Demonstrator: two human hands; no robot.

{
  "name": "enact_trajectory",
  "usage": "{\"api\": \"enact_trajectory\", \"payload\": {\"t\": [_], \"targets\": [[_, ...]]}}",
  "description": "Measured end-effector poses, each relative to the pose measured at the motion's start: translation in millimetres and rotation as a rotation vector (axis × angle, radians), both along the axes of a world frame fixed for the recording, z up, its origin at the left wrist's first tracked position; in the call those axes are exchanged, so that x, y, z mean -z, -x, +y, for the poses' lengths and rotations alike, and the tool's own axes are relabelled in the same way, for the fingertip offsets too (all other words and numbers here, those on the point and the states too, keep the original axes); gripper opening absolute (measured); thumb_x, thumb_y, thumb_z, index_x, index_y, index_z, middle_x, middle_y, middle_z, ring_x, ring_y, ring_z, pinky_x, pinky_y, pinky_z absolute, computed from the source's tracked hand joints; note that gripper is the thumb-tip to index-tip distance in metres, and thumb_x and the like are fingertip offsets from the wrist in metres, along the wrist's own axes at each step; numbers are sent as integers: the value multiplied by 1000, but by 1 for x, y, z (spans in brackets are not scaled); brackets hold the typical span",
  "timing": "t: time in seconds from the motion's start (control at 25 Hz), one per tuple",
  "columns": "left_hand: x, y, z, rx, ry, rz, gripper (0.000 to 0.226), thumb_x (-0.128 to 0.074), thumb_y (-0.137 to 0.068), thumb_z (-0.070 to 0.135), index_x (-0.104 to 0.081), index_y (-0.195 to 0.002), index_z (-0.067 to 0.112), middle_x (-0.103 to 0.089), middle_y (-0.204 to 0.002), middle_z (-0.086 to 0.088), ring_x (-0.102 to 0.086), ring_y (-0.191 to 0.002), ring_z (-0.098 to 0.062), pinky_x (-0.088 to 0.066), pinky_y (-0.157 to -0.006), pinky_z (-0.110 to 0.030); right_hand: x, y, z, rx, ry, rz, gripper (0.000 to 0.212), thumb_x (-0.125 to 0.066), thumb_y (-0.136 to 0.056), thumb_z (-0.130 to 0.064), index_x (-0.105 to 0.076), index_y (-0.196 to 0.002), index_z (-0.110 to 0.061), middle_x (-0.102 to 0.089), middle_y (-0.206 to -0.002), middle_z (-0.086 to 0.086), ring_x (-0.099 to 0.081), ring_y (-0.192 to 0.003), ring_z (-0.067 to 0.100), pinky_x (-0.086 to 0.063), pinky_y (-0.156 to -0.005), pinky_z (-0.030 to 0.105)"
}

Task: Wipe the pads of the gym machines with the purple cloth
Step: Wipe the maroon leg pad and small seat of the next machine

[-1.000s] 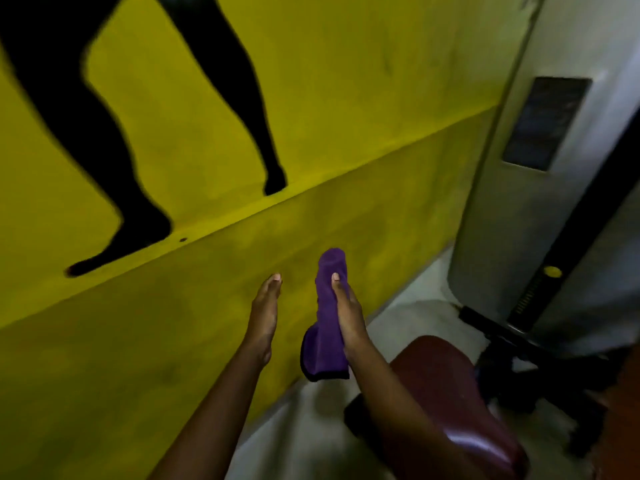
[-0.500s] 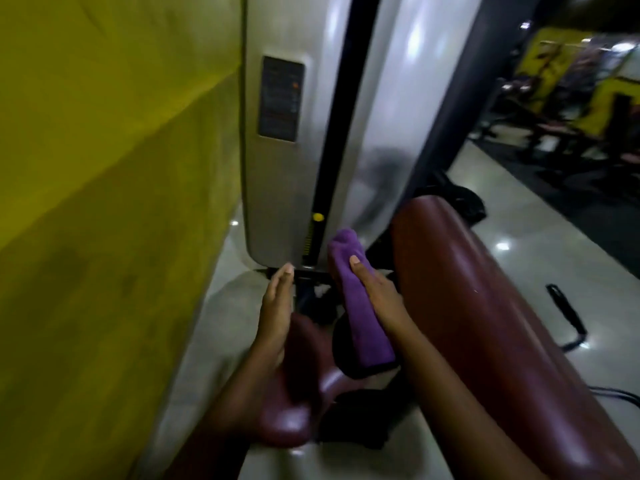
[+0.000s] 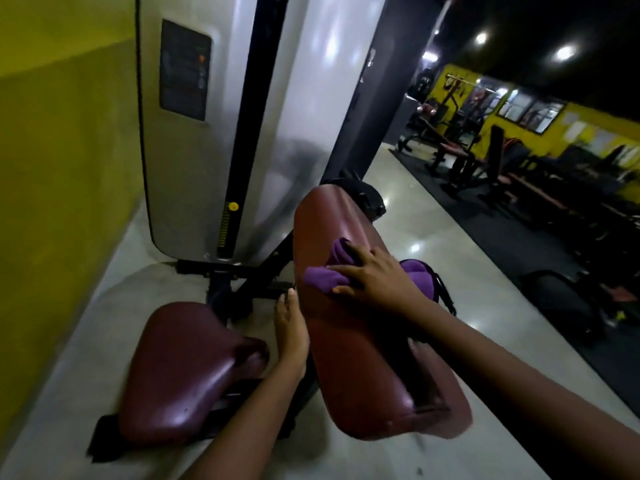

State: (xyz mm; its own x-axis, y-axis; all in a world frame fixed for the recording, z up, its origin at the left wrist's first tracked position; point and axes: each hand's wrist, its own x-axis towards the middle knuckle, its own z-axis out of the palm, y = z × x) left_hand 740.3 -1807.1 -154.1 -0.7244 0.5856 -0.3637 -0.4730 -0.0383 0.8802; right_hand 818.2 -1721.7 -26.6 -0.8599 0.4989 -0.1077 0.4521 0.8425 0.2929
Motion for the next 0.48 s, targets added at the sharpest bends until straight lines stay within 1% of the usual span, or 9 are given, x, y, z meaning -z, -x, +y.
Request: {"api": "enact_trajectory", "payload": {"t": [0.08, 0.16, 0.2, 0.24, 0.28, 0.32, 0.36, 0.4, 0.48], "targets": [[6, -16, 14, -39, 7, -29, 62, -25, -95, 56, -39, -140, 17, -40, -147, -10, -43, -130, -25, -33, -109, -37, 17, -14, 19, -120, 7, -13, 70, -11, -77, -75, -35, -137, -49, -9, -158, -7, -17, -141, 25, -20, -109, 44], [6, -27, 23, -99, -1, -116, 66, -23, -91, 64, -45, -136, 20, -48, -141, -10, -48, -125, -26, -36, -109, -45, 25, -20, 28, -230, 54, 56, 67, -13, -80, -72, -42, -134, -44, -17, -156, -9, -4, -145, 19, -6, -114, 47], [6, -28, 28, -127, 12, -166, 68, -23, -91, 65, -45, -137, 20, -48, -140, -10, -48, -125, -28, -35, -109, -46, 27, -20, 31, -271, 63, 92, 65, -16, -82, -70, -48, -131, -41, -23, -155, -7, -5, -145, 18, -4, -114, 47], [8, -27, 32, -140, 27, -216, 76, -23, -86, 72, -43, -138, 21, -48, -140, -10, -47, -126, -28, -34, -110, -47, 28, -17, 34, -304, 80, 112, 65, -18, -82, -68, -53, -127, -37, -30, -152, -5, -9, -145, 18, -7, -114, 45], [13, -25, 35, -142, 44, -263, 92, -23, -74, 85, -43, -139, 23, -48, -141, -9, -48, -126, -28, -33, -111, -47, 28, -11, 40, -324, 103, 114, 67, -19, -81, -68, -56, -124, -34, -36, -149, -4, -15, -144, 19, -12, -113, 43], [22, -24, 39, -146, 44, -293, 110, -23, -57, 96, -44, -138, 25, -50, -140, -8, -49, -125, -28, -33, -110, -47, 29, -3, 50, -343, 125, 102, 69, -20, -79, -69, -58, -122, -32, -40, -147, -3, -21, -142, 19, -18, -111, 41], [34, -22, 45, -140, 42, -306, 122, -22, -43, 103, -47, -136, 28, -53, -137, -7, -51, -123, -27, -35, -110, -47, 29, 7, 61, -366, 133, 81, 72, -19, -77, -69, -59, -122, -30, -42, -145, -2, -25, -140, 19, -22, -109, 40], [48, -20, 52, -115, 39, -299, 126, -21, -36, 104, -49, -134, 31, -55, -135, -5, -53, -121, -27, -36, -109, -47, 29, 19, 72, -390, 128, 55, 74, -18, -77, -70, -58, -124, -30, -44, -144, -1, -27, -139, 19, -25, -108, 40], [49, -19, 53, -68, 26, -294, 125, -23, -35, 105, -50, -134, 32, -56, -134, -2, -53, -122, -25, -36, -109, -47, 26, 49, 94, -414, 96, -8, 70, -24, -81, -69, -53, -130, -30, -44, -143, 1, -29, -138, 20, -25, -107, 39]]}}
